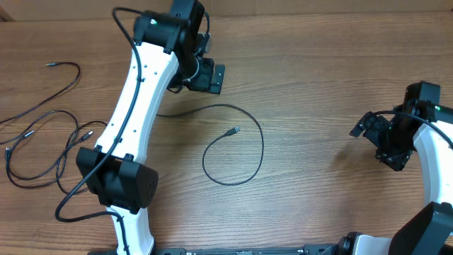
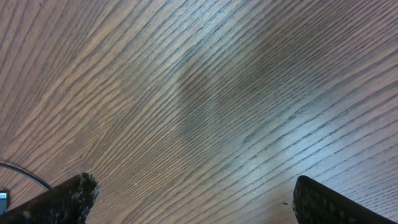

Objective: Untangle cables
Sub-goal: 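Reach the left gripper to the center black cable and grasp it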

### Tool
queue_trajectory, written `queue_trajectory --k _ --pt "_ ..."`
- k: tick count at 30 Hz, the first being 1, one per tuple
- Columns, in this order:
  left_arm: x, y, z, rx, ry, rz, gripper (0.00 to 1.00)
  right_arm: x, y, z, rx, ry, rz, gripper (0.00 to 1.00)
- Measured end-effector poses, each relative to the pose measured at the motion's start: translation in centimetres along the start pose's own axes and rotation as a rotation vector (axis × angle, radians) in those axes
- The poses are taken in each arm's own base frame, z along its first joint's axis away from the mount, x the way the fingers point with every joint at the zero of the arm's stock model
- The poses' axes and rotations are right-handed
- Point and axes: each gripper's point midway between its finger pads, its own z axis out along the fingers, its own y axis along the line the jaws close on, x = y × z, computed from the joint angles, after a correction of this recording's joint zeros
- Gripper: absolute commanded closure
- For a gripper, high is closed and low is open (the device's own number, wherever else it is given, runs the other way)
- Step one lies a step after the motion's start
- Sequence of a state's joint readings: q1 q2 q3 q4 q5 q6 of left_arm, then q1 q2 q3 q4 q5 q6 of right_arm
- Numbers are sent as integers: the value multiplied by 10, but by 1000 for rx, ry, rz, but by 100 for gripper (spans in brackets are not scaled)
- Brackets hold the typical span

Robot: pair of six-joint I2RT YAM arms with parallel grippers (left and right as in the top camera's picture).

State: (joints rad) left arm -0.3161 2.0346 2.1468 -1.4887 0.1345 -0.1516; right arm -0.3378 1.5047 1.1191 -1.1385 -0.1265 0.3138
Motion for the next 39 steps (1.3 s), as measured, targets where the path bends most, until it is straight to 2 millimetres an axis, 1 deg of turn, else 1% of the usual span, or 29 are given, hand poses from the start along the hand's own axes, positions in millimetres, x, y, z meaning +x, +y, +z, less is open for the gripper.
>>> queue_trajectory --k 1,2,4,7,10,13,16,20,24,28,34,39 --pt "2 -4 7 17 12 0 0 0 0 0 -1 -1 0 0" --pt "3 -10 19 55 23 1 0 0 0 0 0 0 1 0" --pt "-1 -21 37 114 15 10 0 0 0 0 0 0 0 0" --pt "0 -43 62 214 13 36 0 0 0 0 0 -1 1 0" --pt "5 -70 83 331 22 46 0 0 0 0 0 -1 1 0" --pt "5 -88 97 402 11 22 0 0 0 0 0 -1 0 0" --pt "8 -99 113 438 9 -26 0 0 0 0 0 -1 0 0" --pt "17 -109 134 460 22 -96 0 0 0 0 0 -1 1 0" --pt "22 -119 146 444 16 -116 0 0 0 0 0 0 1 0" --pt "32 -126 156 372 10 -106 1 0 0 0 0 0 0 0" --pt "40 -137 164 271 -19 -94 0 0 0 0 0 0 1 0" --pt "42 -141 167 232 -37 -125 0 0 0 0 0 0 1 0"
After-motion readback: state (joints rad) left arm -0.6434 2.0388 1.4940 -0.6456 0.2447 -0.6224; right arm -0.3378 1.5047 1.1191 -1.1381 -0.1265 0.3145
